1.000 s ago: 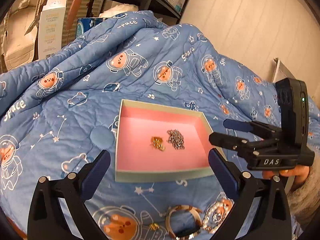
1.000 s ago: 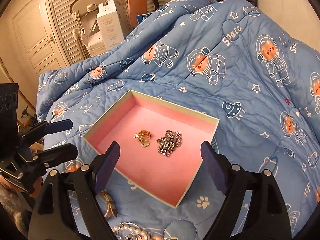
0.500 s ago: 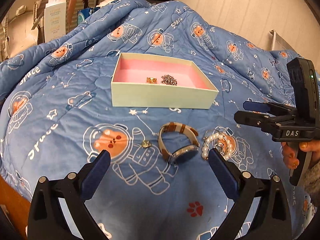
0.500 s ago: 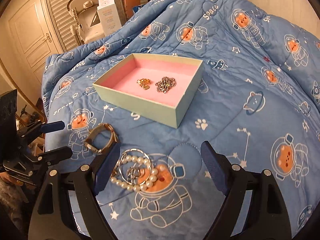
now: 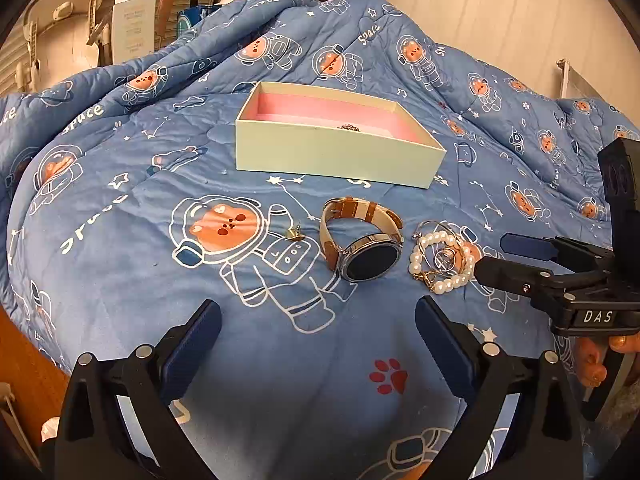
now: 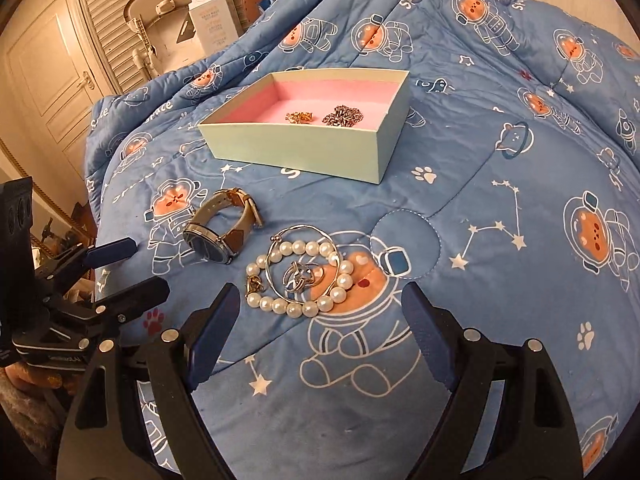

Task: Organize jewelry
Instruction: 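Move the left tool to the tan-strap watch while the right tool approaches the silver bangle, then close the left gripper on the watch while the right gripper grasps the silver bangle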

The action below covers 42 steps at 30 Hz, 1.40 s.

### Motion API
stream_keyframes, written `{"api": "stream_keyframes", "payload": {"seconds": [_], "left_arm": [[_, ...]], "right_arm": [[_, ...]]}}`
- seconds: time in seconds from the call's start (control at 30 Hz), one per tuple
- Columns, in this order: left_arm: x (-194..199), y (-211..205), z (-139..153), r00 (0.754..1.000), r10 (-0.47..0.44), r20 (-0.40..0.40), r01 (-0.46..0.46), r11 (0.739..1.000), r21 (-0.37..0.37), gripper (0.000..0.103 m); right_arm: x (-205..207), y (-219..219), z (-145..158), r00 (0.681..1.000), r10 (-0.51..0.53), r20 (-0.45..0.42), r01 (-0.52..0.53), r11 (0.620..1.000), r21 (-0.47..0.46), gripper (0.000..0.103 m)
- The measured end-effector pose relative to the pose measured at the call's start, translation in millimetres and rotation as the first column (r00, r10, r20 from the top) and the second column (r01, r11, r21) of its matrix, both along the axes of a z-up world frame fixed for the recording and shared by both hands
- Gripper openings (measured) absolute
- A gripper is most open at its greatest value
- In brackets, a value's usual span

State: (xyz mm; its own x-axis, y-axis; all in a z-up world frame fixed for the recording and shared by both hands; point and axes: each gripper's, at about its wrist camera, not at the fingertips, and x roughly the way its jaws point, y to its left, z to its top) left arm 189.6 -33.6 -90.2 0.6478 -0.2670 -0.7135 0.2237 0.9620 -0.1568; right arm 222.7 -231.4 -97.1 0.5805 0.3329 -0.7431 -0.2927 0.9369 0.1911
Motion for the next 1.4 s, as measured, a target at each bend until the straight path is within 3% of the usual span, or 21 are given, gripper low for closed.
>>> {"api": "stream_keyframes", "payload": {"seconds": [0.3,0.83,1.07,1.2,1.4], "left_arm": [[-4,-11,-3,0.999,-0.031,0.037,0.028,0.996,0.081,0.086],[-5,-8,-6,0.999,-0.022,0.038,0.019,0.997,0.077,0.078],[-4,-8,-7,0.999,-0.019,0.038,0.016,0.997,0.075,0.075],[-3,-8,-8,0.999,-0.016,0.036,0.014,0.997,0.076,0.075],[1,-13,-8,0.999,-0.020,0.036,0.017,0.997,0.076,0.075]], "right_arm": [[4,6,0,1.000,0.000,0.003,0.000,1.000,-0.002,0.082],[21,32,-6,0.999,0.047,0.008,-0.047,0.995,-0.084,0.065],[28,43,-10,0.995,0.091,0.025,-0.086,0.982,-0.168,0.057],[32,43,-12,0.995,0.101,0.021,-0.096,0.981,-0.171,0.051],[31,41,-12,0.994,0.107,0.025,-0.101,0.980,-0.169,0.050]]}}
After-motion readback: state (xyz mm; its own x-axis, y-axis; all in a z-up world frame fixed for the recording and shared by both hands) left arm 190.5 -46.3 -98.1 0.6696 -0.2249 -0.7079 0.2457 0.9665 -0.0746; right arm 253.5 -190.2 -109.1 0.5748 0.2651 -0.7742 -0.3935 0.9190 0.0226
